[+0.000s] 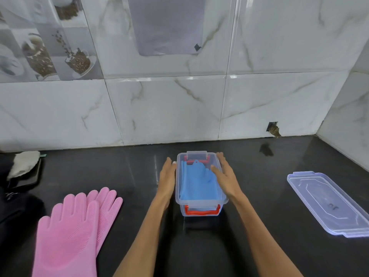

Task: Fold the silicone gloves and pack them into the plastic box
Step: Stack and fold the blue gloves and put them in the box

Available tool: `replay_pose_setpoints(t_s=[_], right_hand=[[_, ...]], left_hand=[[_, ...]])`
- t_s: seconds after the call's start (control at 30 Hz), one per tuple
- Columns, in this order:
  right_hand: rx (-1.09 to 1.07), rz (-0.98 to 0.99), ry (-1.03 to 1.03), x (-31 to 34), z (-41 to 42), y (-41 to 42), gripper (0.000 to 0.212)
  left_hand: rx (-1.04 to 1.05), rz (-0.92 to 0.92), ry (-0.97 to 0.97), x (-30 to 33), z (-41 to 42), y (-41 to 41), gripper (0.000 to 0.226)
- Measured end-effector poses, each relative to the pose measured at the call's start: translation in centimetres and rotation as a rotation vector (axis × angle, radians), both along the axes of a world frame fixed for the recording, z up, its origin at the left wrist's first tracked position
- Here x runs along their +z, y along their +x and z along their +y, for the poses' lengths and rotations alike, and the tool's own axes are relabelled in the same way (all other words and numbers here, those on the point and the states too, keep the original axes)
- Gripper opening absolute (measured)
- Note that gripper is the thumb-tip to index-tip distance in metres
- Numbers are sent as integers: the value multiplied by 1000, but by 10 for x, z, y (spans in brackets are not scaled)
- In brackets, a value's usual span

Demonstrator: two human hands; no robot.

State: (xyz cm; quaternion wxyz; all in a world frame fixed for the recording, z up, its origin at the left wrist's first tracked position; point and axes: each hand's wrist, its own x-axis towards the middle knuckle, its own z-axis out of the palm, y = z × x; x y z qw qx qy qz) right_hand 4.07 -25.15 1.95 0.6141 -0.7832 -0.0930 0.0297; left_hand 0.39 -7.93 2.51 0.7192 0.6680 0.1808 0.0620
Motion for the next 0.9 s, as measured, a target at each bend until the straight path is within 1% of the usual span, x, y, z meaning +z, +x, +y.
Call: replay_pose_setpoints(t_s=[0.03,0.07,0.1,0.2,0.27,0.4,0.47,0.53,0.67,0.8,0.9], right_hand=[[-15,91,102,-5,-2,0,57],[-21,163,154,-10,-2,1,62],[-24,215,186,-13,-2,3,63],[19,263,191,-15,-4,4,61],[47,276,176,-12,-7,3,62],[43,314,156,-7,-33,3,61],[53,330,172,-2,-59,3,62],[40,333,137,2,-92,-1,63],[-73,331,58,3,-159,-10,60],[-216,338,34,5,-199,-20,57],[-257,331,-48,12,-205,-24,57]], left_hand=[[-14,44,-98,-4,-2,-3,46],[-53,54,-175,-9,-4,-6,33],[-107,36,-272,-14,-7,-8,27],[-188,-27,-478,-22,-7,-14,51],[-198,-46,-522,-21,-9,-13,54],[-164,-24,-498,-22,-37,-11,56],[-165,-13,-447,-23,-61,-9,58],[-176,7,-412,-25,-91,-5,55],[-265,18,-415,-25,-156,1,38],[-364,18,-399,-23,-198,4,37],[-370,8,-388,-23,-210,5,37]])
